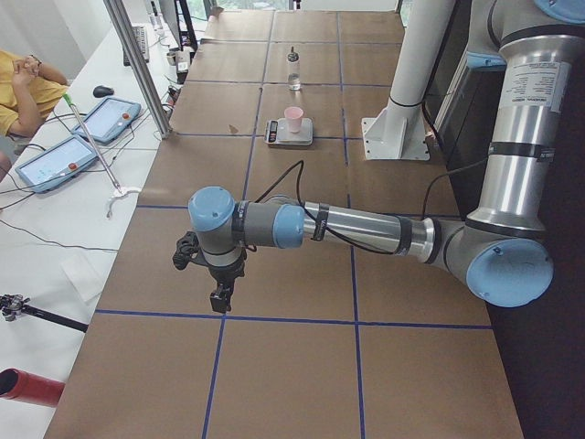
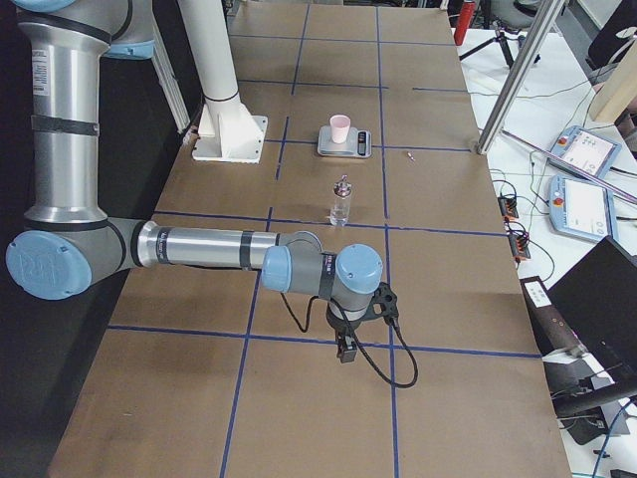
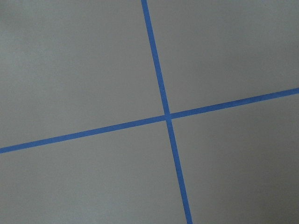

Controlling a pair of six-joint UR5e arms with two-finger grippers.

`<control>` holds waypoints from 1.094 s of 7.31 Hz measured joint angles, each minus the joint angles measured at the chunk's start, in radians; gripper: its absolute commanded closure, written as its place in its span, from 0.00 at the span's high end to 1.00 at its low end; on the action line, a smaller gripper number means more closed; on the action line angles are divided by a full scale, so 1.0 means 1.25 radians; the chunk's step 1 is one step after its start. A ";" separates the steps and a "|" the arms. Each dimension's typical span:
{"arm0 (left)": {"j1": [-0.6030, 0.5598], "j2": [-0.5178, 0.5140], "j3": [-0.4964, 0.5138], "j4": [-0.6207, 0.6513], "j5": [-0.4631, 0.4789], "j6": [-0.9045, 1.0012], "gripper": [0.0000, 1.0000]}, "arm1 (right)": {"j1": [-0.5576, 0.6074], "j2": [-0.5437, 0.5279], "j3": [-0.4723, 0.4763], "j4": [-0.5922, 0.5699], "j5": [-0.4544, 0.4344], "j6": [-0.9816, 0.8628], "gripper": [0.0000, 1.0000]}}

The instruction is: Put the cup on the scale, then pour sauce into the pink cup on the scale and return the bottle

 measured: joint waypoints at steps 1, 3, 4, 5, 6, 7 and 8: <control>0.000 -0.004 0.007 -0.001 0.000 0.000 1.00 | 0.000 0.001 -0.002 0.007 -0.001 0.000 1.00; 0.000 -0.013 0.020 -0.001 -0.002 -0.018 1.00 | 0.000 -0.002 -0.003 0.011 -0.001 0.000 1.00; 0.000 -0.014 0.024 -0.001 -0.003 -0.049 1.00 | 0.000 -0.004 -0.003 0.012 -0.001 0.000 1.00; -0.001 -0.012 0.024 -0.002 -0.003 -0.074 1.00 | 0.000 -0.004 -0.003 0.012 -0.002 0.000 1.00; 0.000 -0.010 0.023 -0.010 -0.007 -0.085 1.00 | 0.000 -0.006 -0.002 0.013 -0.001 0.000 1.00; 0.000 -0.006 0.025 -0.035 -0.020 -0.090 1.00 | 0.000 -0.007 -0.003 0.014 -0.001 0.000 1.00; 0.001 -0.001 0.035 -0.066 -0.035 -0.092 1.00 | 0.000 -0.006 -0.003 0.014 -0.001 0.000 1.00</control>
